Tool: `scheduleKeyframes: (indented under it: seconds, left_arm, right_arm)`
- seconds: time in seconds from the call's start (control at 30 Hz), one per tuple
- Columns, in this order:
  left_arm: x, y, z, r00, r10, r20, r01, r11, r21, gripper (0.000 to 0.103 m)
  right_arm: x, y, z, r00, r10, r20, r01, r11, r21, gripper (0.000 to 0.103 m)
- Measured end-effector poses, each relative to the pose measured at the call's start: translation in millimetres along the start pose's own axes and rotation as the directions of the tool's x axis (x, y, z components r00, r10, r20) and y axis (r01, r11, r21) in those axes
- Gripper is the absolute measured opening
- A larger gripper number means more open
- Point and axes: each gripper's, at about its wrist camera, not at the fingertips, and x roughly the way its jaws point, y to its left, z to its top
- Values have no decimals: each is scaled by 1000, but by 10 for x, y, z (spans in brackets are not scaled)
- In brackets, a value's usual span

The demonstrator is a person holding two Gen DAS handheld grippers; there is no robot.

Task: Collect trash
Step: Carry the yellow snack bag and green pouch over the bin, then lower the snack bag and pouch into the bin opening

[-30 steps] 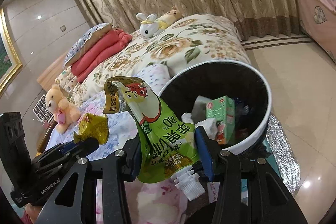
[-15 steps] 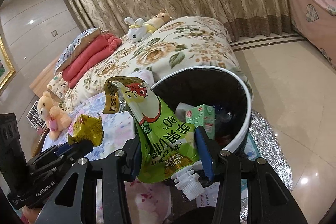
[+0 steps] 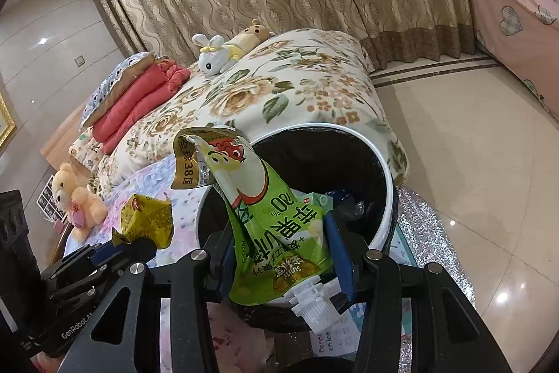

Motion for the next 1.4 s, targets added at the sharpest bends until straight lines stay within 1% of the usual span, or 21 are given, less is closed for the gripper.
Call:
scheduleKeyframes:
  seconds: [0.27, 0.67, 1.4]
  left_arm:
    - [61, -30, 45, 1000, 0, -10, 0, 1000, 3, 29]
    - [139, -94, 139, 1000, -4, -14, 4, 1000, 16, 29]
    - [357, -179, 222, 999, -5, -37, 5, 1000, 24, 29]
  right_arm:
    - [22, -23, 41, 1000, -9, 1, 9, 1000, 7, 47]
    - [113, -90, 114, 1000, -13, -19, 13, 1000, 25, 47]
    - [239, -137, 187, 999, -15, -35, 16, 999, 37, 47]
